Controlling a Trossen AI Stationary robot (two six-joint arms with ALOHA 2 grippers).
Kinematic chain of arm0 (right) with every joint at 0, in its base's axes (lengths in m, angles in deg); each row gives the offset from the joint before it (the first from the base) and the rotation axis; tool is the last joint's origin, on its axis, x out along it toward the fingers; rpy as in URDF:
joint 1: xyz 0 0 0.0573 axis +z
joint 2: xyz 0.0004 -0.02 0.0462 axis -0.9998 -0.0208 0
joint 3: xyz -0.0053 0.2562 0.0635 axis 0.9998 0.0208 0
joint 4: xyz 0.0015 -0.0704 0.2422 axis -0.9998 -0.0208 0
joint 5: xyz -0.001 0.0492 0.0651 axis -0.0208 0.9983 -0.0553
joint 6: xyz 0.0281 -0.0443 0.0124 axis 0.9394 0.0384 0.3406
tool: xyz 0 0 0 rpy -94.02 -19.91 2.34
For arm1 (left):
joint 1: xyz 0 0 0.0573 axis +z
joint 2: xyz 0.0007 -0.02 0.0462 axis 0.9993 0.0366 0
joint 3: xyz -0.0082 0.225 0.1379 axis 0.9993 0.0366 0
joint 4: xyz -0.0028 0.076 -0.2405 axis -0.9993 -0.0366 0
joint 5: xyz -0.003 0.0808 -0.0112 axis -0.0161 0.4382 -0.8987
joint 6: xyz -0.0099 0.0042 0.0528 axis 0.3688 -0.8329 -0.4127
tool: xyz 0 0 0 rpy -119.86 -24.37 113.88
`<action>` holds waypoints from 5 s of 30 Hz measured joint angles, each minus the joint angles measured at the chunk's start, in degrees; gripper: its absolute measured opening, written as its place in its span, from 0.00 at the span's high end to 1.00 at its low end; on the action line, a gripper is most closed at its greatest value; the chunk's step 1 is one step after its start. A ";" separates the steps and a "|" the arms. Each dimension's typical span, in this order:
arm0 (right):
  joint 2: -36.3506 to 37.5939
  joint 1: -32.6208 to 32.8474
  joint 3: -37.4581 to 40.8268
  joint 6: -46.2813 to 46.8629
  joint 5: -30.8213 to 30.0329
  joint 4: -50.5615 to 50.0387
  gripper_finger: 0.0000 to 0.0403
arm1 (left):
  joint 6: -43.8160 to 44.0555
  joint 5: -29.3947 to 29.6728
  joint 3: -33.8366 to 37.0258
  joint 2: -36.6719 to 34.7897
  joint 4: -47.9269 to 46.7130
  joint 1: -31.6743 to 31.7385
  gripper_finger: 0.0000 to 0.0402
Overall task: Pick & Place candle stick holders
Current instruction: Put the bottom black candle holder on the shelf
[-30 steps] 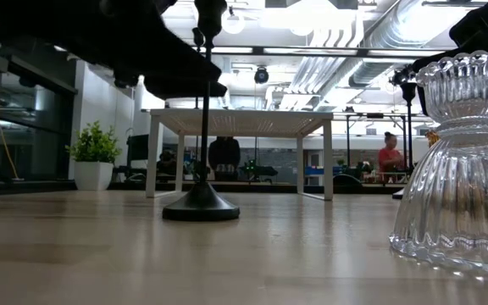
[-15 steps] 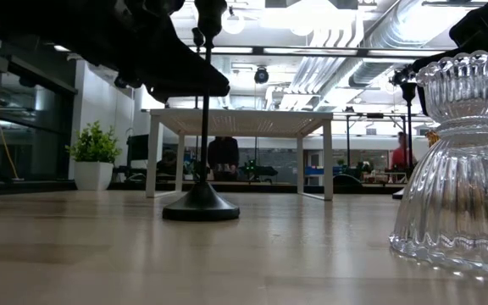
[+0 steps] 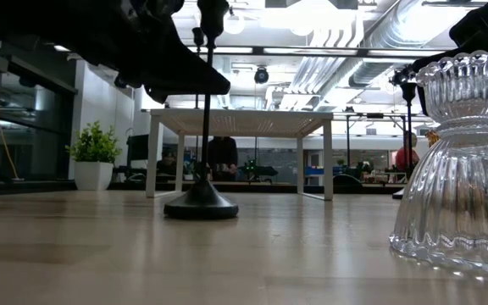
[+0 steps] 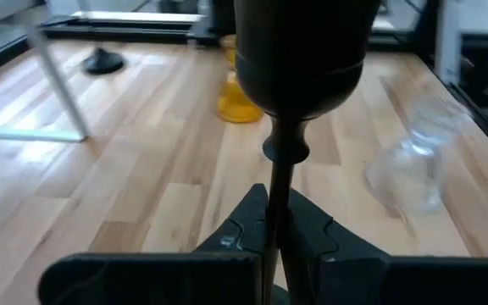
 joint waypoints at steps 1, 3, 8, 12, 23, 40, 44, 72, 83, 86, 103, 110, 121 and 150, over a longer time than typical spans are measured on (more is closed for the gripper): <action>0.00 0.00 0.00 0.00 0.00 -0.01 0.99 | 1.23 1.14 -0.23 -0.01 -0.12 0.00 0.98; 0.00 0.00 0.00 0.00 0.00 -0.01 0.99 | 3.02 3.35 -1.12 0.00 -0.24 0.00 0.98; 0.00 0.00 0.00 0.00 0.00 -0.01 0.99 | 3.61 8.77 -5.66 -0.02 -1.23 0.02 0.99; 0.00 0.00 0.00 0.00 0.00 -0.01 0.99 | 3.63 16.16 -11.27 -0.04 -7.25 0.02 0.99; 0.00 0.00 0.00 0.00 0.00 -0.01 0.99 | 11.46 39.75 -28.78 -0.04 -27.90 0.22 0.99; 0.00 0.00 0.00 0.00 0.00 0.00 0.99 | 13.15 33.80 -36.50 -0.09 -36.76 12.91 0.99; 0.00 0.00 0.00 0.00 0.00 -0.01 0.99 | 8.97 33.72 -37.34 -0.09 -36.67 15.53 0.99; 0.02 0.00 0.00 -0.01 0.00 0.01 0.99 | 21.32 47.65 -38.30 3.27 -36.23 22.91 0.99; -0.67 0.00 0.00 0.00 0.03 -0.17 0.99 | 12.90 48.54 -47.52 8.21 -37.14 24.51 0.99; -0.62 0.00 0.00 0.00 0.04 -0.16 0.99 | 12.40 48.38 -51.01 9.42 -37.83 25.17 0.99; -0.66 0.00 0.00 0.00 0.00 -0.08 0.99 | 11.86 50.66 -57.35 14.81 -41.58 24.48 0.99; -0.66 0.00 0.00 0.00 0.00 -0.03 0.99 | 15.18 50.79 -57.35 14.67 -44.00 26.19 0.99; -0.66 0.00 0.00 0.00 -0.02 -0.01 0.99 | 19.46 47.14 -57.35 14.64 -48.03 27.51 0.99; -0.66 0.00 0.00 0.00 0.00 0.05 0.99 | 27.81 39.46 -57.28 14.64 -58.22 30.91 0.99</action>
